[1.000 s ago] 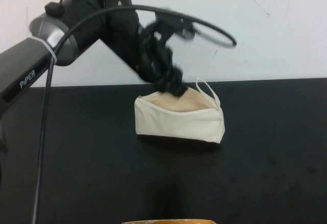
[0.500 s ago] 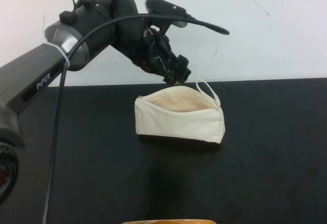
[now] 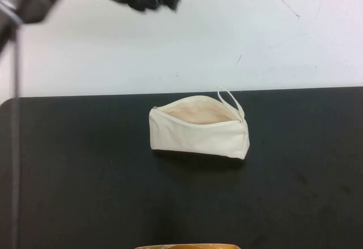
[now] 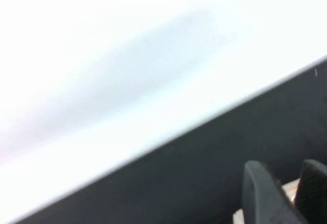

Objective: Put eraser into pencil case

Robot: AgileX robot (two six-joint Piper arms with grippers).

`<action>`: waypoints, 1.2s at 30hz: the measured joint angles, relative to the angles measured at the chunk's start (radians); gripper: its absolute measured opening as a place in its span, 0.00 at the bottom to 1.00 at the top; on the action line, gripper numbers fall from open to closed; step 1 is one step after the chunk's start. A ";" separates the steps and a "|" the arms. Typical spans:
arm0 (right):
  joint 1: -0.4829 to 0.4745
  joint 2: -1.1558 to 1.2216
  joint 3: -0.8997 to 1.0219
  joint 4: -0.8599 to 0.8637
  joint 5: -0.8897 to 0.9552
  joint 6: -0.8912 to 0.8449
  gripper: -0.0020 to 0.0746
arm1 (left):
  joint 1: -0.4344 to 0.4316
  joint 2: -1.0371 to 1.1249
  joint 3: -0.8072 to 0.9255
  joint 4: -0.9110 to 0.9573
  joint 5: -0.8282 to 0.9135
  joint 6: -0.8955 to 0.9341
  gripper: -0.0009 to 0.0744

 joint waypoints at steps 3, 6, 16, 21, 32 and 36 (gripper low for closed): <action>0.000 0.000 0.000 0.000 0.000 0.000 0.02 | 0.000 -0.089 -0.005 0.009 0.028 0.017 0.13; 0.000 0.000 0.000 0.000 0.000 0.000 0.02 | 0.000 -0.180 -0.005 0.011 0.058 0.035 0.06; 0.000 0.000 0.000 0.000 0.000 0.000 0.02 | 0.000 -0.459 -0.009 0.026 0.120 0.075 0.01; 0.000 0.000 0.000 0.000 0.000 0.000 0.02 | 0.000 -0.576 -0.015 0.047 0.134 0.076 0.01; 0.000 0.000 0.000 0.000 0.000 0.000 0.02 | 0.000 -0.959 0.449 0.049 -0.083 0.082 0.01; 0.000 0.000 0.000 0.000 0.000 0.000 0.02 | 0.000 -1.141 0.750 0.047 -0.212 0.064 0.01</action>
